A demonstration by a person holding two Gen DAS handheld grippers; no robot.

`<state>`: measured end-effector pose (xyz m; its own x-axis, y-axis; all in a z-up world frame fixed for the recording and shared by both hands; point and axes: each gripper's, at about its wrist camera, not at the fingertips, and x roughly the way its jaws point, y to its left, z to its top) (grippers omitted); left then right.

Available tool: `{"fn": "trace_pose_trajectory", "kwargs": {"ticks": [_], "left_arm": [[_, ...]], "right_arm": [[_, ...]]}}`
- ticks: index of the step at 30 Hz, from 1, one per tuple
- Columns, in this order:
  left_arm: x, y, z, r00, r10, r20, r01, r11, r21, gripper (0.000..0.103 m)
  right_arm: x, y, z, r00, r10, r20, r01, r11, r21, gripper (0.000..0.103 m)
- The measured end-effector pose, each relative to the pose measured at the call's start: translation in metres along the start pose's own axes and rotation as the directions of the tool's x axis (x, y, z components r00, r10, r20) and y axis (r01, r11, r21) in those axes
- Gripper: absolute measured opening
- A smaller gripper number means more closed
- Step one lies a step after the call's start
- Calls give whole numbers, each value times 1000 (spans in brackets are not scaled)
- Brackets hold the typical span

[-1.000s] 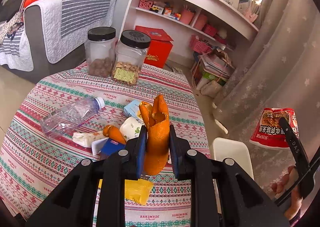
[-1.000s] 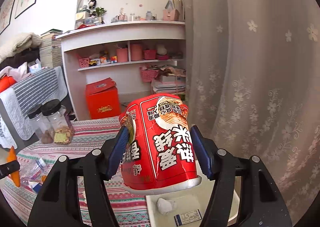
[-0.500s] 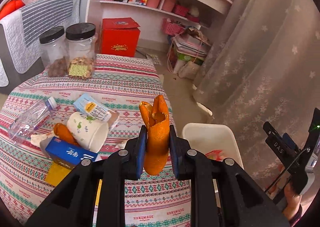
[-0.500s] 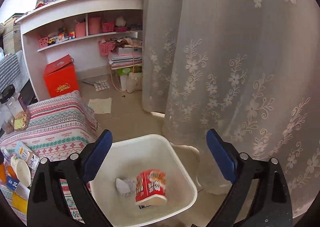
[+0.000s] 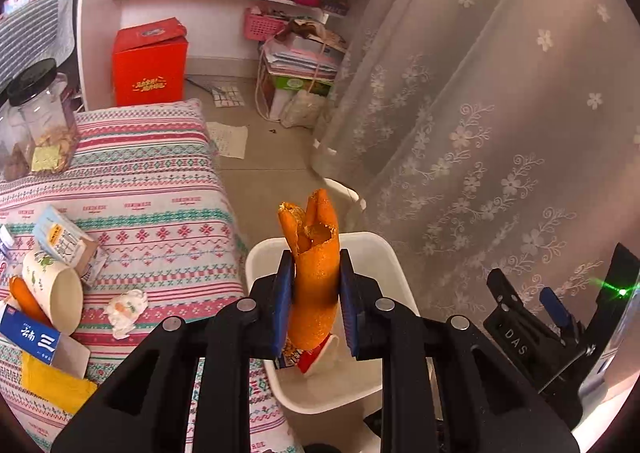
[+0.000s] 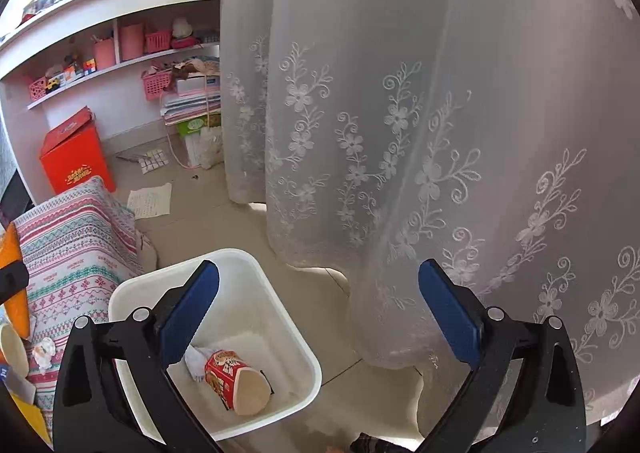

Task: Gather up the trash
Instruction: 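Carry the orange peel in the left tool over the bin and release, then move both tools back toward the table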

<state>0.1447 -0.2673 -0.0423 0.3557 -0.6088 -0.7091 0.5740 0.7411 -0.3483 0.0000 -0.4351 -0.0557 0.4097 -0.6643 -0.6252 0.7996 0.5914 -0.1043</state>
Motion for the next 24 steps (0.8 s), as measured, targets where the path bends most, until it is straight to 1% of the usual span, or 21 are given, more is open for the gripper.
{"fn": "trace_pose_trajectory", "kwargs": {"ticks": [3,6,8,9,10,12,14,16,19,21,23,24], "left_arm": [[13,-11,3,999,-33,-27,33,999,3,22],[26,-18,6,997,-53,-59,53,999,-1,24],[33,-21,7,995,-56,-76,56,998,-3,33],[36,-21,8,995,-56,-80,55,998,-5,46],[36,-21,8,995,-54,-81,54,999,-9,58],[37,-20,8,995,-56,-77,55,998,-18,62],[37,-18,7,996,-46,-76,45,999,-16,62],[34,-17,4,998,-10,-61,10,1000,2,62],[24,-14,-1,997,77,-19,-76,996,50,62],[16,-12,-5,992,125,10,-125,989,76,62],[7,-9,-5,985,167,38,-170,981,95,65],[1,-6,-6,980,191,54,-195,975,104,68]], "right_arm": [[4,-4,-3,1000,-6,-22,6,1000,9,96],[5,-5,-5,1000,-8,-27,8,1000,8,96],[5,-5,-4,1000,-15,-22,15,1000,5,96],[6,-5,-4,1000,-18,-19,19,1000,5,96],[8,-6,-3,1000,-18,-18,18,1000,5,96],[7,-6,-3,1000,-15,-20,15,1000,5,96],[7,-6,-3,1000,-13,-21,13,1000,7,96],[7,-5,-3,1000,-5,-17,5,1000,12,96],[2,-1,-3,1000,9,1,-9,1000,12,96],[-3,5,-3,1000,19,19,-19,1000,-1,96],[-8,14,-4,999,29,34,-28,999,-18,96],[-11,17,-5,999,34,40,-34,999,-24,96]]}}
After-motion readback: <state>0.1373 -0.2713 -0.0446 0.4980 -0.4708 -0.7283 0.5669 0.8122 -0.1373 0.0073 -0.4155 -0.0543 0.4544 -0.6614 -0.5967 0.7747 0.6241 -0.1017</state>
